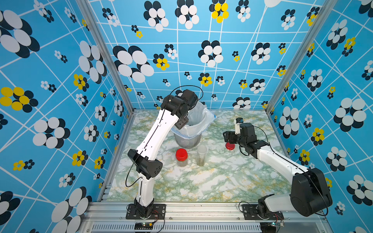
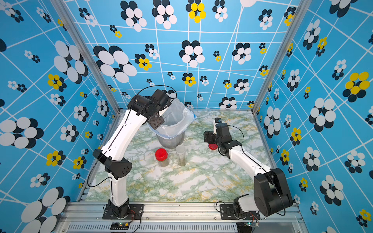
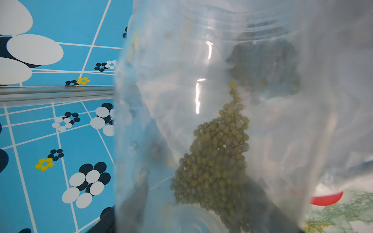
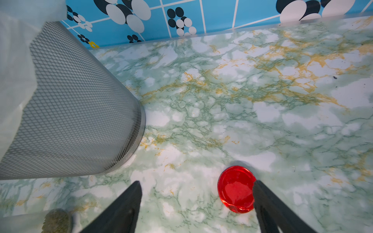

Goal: Empty moldy mung beans from jars
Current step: Pour the moldy mung beans from the jar into the trash bin.

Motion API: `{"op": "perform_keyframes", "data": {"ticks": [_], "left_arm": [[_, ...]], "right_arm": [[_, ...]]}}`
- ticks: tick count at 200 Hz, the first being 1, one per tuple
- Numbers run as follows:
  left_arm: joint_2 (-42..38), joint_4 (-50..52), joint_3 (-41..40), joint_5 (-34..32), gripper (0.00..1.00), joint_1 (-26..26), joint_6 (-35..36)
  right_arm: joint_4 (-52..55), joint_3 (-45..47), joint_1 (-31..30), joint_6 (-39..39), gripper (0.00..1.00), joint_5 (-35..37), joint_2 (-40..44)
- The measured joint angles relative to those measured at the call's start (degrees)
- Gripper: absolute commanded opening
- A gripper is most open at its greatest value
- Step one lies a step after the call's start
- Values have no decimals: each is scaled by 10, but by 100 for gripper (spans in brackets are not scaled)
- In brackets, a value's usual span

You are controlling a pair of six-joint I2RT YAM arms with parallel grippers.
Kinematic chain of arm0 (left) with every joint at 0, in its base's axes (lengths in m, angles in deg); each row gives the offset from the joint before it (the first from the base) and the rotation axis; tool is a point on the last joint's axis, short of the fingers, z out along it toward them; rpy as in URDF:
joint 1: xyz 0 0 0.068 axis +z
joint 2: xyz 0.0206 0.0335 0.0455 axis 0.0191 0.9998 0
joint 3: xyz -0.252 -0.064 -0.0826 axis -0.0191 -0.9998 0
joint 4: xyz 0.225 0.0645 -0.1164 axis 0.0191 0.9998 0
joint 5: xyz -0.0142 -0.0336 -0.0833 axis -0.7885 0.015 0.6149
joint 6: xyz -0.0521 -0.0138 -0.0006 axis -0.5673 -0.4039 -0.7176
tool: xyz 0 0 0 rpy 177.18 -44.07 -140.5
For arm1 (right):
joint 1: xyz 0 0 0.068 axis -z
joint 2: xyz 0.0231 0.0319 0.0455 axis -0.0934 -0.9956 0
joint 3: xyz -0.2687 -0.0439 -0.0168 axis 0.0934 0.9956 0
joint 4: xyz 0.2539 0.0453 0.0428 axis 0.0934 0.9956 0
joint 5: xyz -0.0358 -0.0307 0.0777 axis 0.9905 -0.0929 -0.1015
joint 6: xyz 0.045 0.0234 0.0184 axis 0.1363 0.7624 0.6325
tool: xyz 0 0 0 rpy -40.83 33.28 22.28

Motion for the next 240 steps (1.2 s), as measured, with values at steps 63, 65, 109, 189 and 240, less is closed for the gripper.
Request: {"op": "perform_keyframes", "data": {"ticks": [63, 65, 109, 189, 240], "left_arm": [[17, -21, -2, 46, 69, 19, -13], [17, -21, -3, 48, 69, 20, -13], [1, -66, -45, 113, 59, 37, -17], [-45, -72, -36, 239, 58, 57, -39], [-41, -66, -12, 321, 59, 94, -71]], "right_arm": [[8, 0, 0, -2, 88, 0, 0], [8, 0, 0, -2, 88, 0, 0], [8, -2, 0, -2, 89, 0, 0], [7, -27, -28, 20, 89, -58, 26], [-68, -65, -37, 119, 94, -125, 109]]}}
